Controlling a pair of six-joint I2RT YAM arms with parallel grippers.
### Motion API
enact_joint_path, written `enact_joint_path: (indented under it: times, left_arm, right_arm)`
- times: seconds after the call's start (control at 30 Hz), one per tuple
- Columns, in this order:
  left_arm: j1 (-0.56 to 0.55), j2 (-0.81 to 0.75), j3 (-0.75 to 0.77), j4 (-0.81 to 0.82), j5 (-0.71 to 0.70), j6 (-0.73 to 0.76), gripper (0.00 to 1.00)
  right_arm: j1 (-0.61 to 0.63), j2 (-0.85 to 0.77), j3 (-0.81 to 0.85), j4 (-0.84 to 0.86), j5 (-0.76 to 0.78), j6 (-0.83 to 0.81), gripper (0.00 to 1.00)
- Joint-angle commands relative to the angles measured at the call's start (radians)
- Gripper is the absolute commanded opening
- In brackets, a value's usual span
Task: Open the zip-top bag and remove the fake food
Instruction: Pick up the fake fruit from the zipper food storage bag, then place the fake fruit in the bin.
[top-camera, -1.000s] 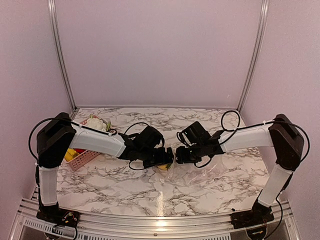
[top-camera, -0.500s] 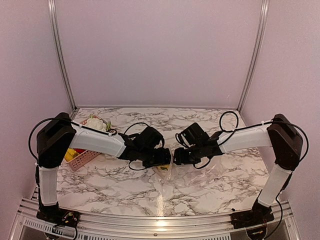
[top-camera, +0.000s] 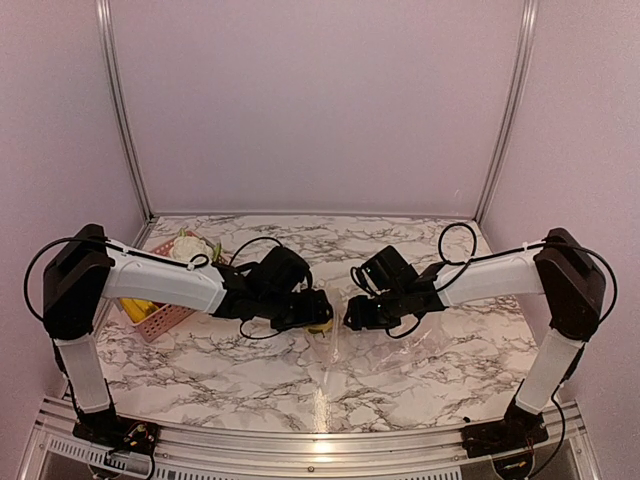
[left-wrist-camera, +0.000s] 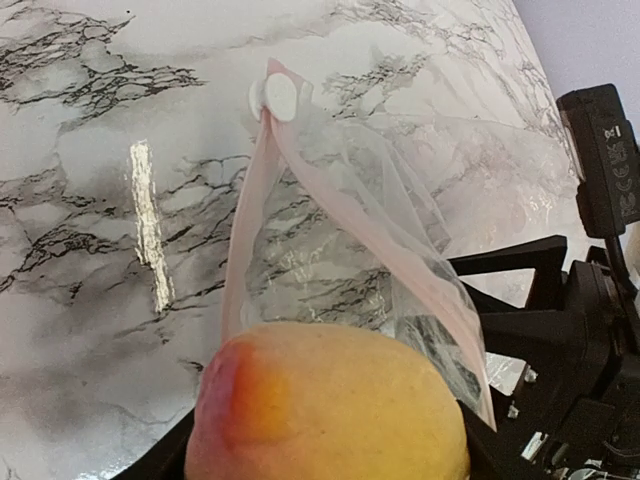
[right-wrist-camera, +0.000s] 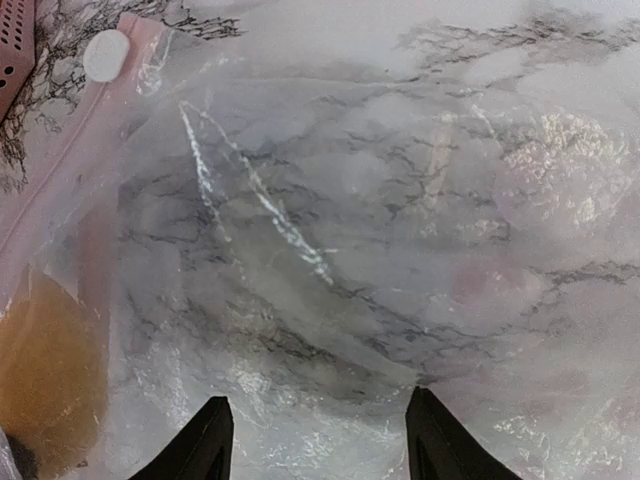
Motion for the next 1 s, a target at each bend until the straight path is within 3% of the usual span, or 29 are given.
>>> enact_joint_path:
  times: [0.0, 0.3, 0.67, 0.97]
  left_arm:
    - [0.011, -0.074, -0.053, -0.022, -0.053, 0.0, 0.7]
    - [0.035, -0.252, -0.163, -0.098, -0.228, -0.023, 0.7]
    - [0.164, -0.523, -0.305, -0.194, -0.425, -0.063, 0.71]
    - [0.309, -0.665, -0.392, -0.245, -0.435, -0.073, 0.71]
  right_arm:
    - [0.011, 0.003, 0.009, -0.006, 0.014, 0.014, 0.57]
    - [0.011, -0.05, 0.036, -0.033, 0.05, 0.004, 0.58]
    - [0.011, -0.142, 0.08, -0.084, 0.077, -0.013, 0.59]
    - [0.011, -0.198, 0.098, -0.108, 0.094, -0.022, 0.59]
